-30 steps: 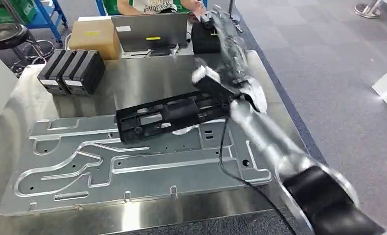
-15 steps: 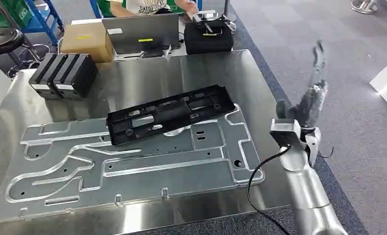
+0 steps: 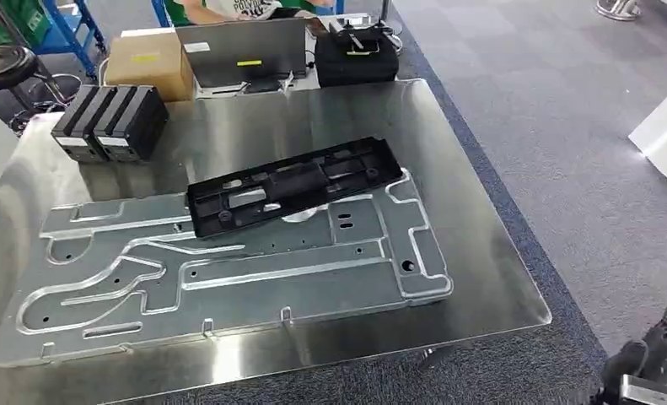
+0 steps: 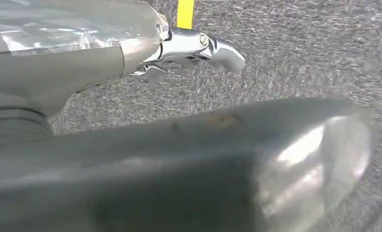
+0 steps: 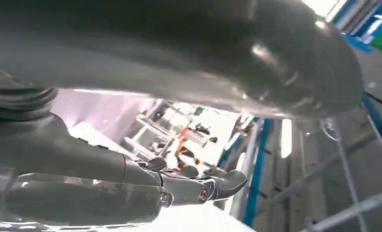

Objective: Take the parts from the cabinet and place them on the table.

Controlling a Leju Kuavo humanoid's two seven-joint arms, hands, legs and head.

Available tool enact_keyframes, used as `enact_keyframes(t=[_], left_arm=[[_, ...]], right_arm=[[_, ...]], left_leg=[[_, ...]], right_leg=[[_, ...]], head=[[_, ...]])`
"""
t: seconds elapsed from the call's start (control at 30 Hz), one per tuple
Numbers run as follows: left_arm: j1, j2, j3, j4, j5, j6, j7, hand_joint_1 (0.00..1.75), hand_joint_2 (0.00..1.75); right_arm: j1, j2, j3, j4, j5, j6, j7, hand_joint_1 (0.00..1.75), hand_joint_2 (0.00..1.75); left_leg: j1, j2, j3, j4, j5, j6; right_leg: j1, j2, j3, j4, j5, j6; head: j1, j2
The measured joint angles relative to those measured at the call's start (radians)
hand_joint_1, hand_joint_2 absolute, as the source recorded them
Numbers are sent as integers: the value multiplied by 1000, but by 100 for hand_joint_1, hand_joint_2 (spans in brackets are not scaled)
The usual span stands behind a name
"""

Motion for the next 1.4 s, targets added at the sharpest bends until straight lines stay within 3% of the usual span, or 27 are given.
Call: enact_keyframes(t=[0.1, 0.13, 0.17, 0.23, 0.27, 0.3, 0.37, 0.43, 0.47, 0.5, 0.6, 0.63, 0.67, 0.7, 0.77, 0.8, 0.87, 0.93, 0.97, 1.0, 1.13, 1.17, 1.2, 1.27, 1.3, 1.33, 1.4], left_arm=[[1, 5, 0, -4, 0, 0, 0, 0, 0], [5, 8, 0, -4, 0, 2, 0, 0, 0], [9, 9, 0, -5, 0, 2, 0, 0, 0], [14, 10, 0, -6, 4, 2, 0, 0, 0], [13, 11, 0, -6, 2, 2, 0, 0, 0], [13, 11, 0, -7, 1, 2, 0, 0, 0], [13, 14, 0, -7, 1, 2, 0, 0, 0], [12, 16, 0, -8, 1, 2, 0, 0, 0], [10, 20, 0, -10, 1, 2, 1, 0, 0], [8, 21, 0, -11, 1, 2, 2, 0, 0], [11, 22, 0, -11, 0, 2, 3, 0, 0], [15, 21, 0, -11, 0, 2, 3, 0, 0], [13, 21, 0, -11, 0, 2, 2, 0, 0], [13, 21, -2, -11, 1, -1, 0, 0, 0], [14, 21, -3, -11, 1, -6, 0, 0, 0], [14, 21, -3, -11, 1, -8, 0, 0, 0], [14, 21, -4, -11, 1, -8, 1, 0, 0], [14, 20, -5, -11, 1, -8, 3, 0, 0], [13, 19, -6, -11, 1, -8, 5, 0, 0], [14, 18, -7, -11, 2, -9, 6, 0, 0], [17, 16, -9, -11, 0, -9, 8, 0, 0], [19, 15, -9, -11, 0, -8, 11, 0, 0], [21, 13, -9, -10, 1, -8, 13, 0, 0], [20, 11, -11, -8, 1, -8, 18, 0, 0], [20, 11, -12, -8, 1, -6, 19, 0, 0], [20, 12, -13, -8, 1, -6, 19, 0, 0], [22, 12, -13, -7, 2, -4, 19, 0, 0]], right_arm=[[3, 59, -94, -2, 23, 75, 0, 0, 0], [4, 79, -120, -2, 35, 88, 0, 0, 0], [3, 96, -141, 1, 47, 100, 0, 0, 0], [5, 123, -179, 5, 59, 110, 0, 0, 0], [5, 135, -192, 6, 60, 113, 0, 0, 0], [5, 144, -200, 10, 61, 115, 0, 0, 0], [5, 156, -215, 14, 62, 117, 0, 0, 0], [4, 166, -226, 19, 66, 123, 0, 0, 0], [2, 171, -233, 20, 73, 132, 0, 0, 0], [-1, 179, -244, 22, 80, 145, 0, 0, 0], [-10, 199, -274, 36, 118, 178, 0, 0, 0], [-11, 203, -286, 43, 134, 188, 0, 0, 0], [-12, 210, -300, 55, 146, 198, 0, 0, 0], [-17, 212, -318, 65, 161, 210, 0, 0, 0], [-28, 224, -361, 95, 201, 237, 0, 0, 0], [-35, 230, -381, 112, 219, 247, 0, 0, 0], [-49, 239, -425, 168, 268, 257, 0, 0, 0], [-64, 241, -461, 242, 333, 265, 0, 0, 0], [-75, 241, -479, 286, 361, 266, 0, 0, 0], [-83, 241, -497, 323, 373, 266, 0, 0, 0], [-92, 244, -540, 404, 422, 256, 0, 0, 0], [-105, 243, -552, 443, 464, 246, 8, 0, 0], [-117, 237, -566, 497, 535, 229, 34, 0, 0], [-150, 206, -610, 684, 716, 118, 114, 0, 0], [-168, 181, -637, 803, 771, 63, 127, 0, 0], [-177, 163, -659, 891, 805, 33, 153, 0, 0], [-203, 130, -679, 1103, 925, 22, 331, 0, 0]], left_leg=[[2, 0, -3, -10, 21, -25], [7, -1, -10, 2, 8, -29], [6, -1, -24, 30, -47, -30], [6, -3, -59, 161, -176, -29], [5, -3, -72, 238, -218, -29], [3, -3, -74, 291, -228, -27], [-1, -3, -21, 270, -171, -21], [-8, -3, 100, 117, -114, -9], [-13, -2, 164, 30, -134, 1], [-16, -1, 199, -35, -152, 3], [-22, -1, 182, -37, -140, 17], [-11, 3, 176, -51, -120, 24], [-13, 9, 164, -50, -107, 29], [-12, 10, 150, -50, -98, 38], [-13, 11, 120, -49, -75, 37], [-13, 13, 105, -46, -64, 36], [-12, 14, 73, -39, -43, 29], [-10, 14, 41, -27, -27, 21], [-10, 14, 32, -18, -19, 15], [-13, 12, 22, -12, -15, 9], [-7, 12, 9, -14, 15, -19], [0, 7, 1, 5, -19, -22], [-1, 5, -16, 51, -85, -20], [-1, 3, -53, 197, -206, -20], [-2, 1, -61, 261, -234, -21], [-2, 1, -57, 297, -228, -20], [-2, 1, 2, 265, -150, -18]], right_leg=[[7, -1, -11, -10, 6, -25], [-1, -6, -23, -17, 23, -38], [2, -6, -36, -18, 34, -47], [8, -7, -61, -17, 54, -57], [12, -7, -76, -15, 65, -59], [17, -7, -93, -12, 76, -61], [22, -7, -123, -3, 92, -61], [24, -6, -148, 10, 104, -57], [23, -8, -154, 16, 109, -54], [28, -7, -159, 22, 113, -49], [21, -11, -161, 14, 142, -31], [23, -8, -165, 17, 145, -26], [19, -4, -175, 35, 104, -20], [17, -4, -188, 79, 39, -15], [10, -5, -216, 222, -77, -2], [7, -5, -221, 279, -92, 3], [-1, -6, -186, 292, -31, 10], [-7, -6, -80, 158, 31, 12], [-10, -4, -6, 61, 17, 12], [-1, -1, 41, -25, -19, 5], [5, -3, 14, -28, 3, -37], [6, -10, 4, -30, 15, -46], [9, -7, -11, -30, 27, -55], [14, -8, -43, -30, 53, -59], [17, -9, -61, -27, 64, -59], [18, -10, -80, -23, 76, -59], [19, -11, -121, -14, 100, -56]], head=[[0, 0], [0, 0], [0, 0], [0, 0], [0, 0], [0, 0], [0, 0], [0, 0], [0, 0], [0, 0], [0, 0], [0, 0], [0, 0], [0, 0], [0, 0], [0, 0], [0, 0], [0, 0], [0, 0], [0, 0], [0, 0], [0, 0], [0, 0], [0, 0], [0, 0], [0, 0], [0, 0]])
